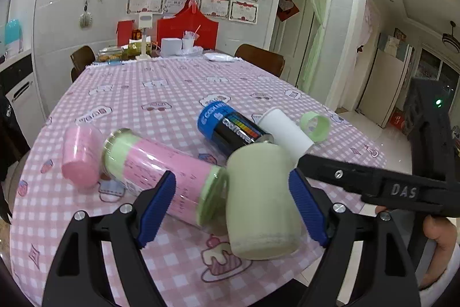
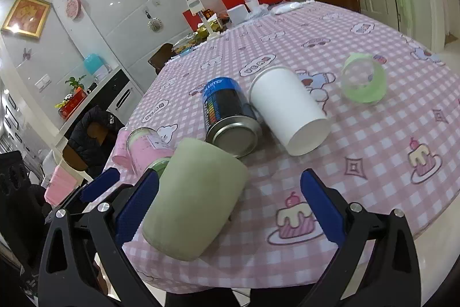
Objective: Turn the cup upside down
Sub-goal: 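Carry the green cup with the left tool toward the right tool, then grasp the green cup with the right tool while the left tool releases it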
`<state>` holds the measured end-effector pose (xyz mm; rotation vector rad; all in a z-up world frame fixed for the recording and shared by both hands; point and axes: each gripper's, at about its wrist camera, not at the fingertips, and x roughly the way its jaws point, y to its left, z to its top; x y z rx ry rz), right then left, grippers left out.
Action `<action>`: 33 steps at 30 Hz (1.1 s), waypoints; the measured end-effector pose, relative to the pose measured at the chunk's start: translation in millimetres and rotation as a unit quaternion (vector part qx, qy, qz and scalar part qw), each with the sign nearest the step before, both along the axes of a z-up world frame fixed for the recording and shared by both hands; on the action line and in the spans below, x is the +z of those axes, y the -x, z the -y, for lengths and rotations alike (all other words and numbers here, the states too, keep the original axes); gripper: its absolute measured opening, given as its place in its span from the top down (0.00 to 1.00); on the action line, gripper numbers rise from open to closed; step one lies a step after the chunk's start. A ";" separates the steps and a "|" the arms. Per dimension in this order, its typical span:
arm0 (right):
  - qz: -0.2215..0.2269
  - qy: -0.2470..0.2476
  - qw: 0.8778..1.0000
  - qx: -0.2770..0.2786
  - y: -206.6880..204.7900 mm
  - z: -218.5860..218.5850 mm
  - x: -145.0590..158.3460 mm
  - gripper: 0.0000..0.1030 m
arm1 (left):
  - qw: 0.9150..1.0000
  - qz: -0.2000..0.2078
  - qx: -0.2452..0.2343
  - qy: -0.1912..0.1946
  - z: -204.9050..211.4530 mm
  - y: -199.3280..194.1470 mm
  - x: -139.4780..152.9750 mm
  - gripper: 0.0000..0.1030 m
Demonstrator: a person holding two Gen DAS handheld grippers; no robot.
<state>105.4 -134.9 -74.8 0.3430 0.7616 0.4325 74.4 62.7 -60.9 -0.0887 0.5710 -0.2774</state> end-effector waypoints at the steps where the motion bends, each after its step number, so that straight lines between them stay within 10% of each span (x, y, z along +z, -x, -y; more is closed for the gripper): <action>1: -0.006 -0.004 1.000 -0.002 -1.5 -1.2 -1.9 0.08 | 1.000 0.001 0.001 0.001 -3.3 -0.7 1.2 0.23; 33: -0.103 -0.112 0.988 0.039 -35.1 -15.3 -30.3 0.14 | 0.999 -0.034 0.035 0.006 -19.5 -12.9 -23.6 0.23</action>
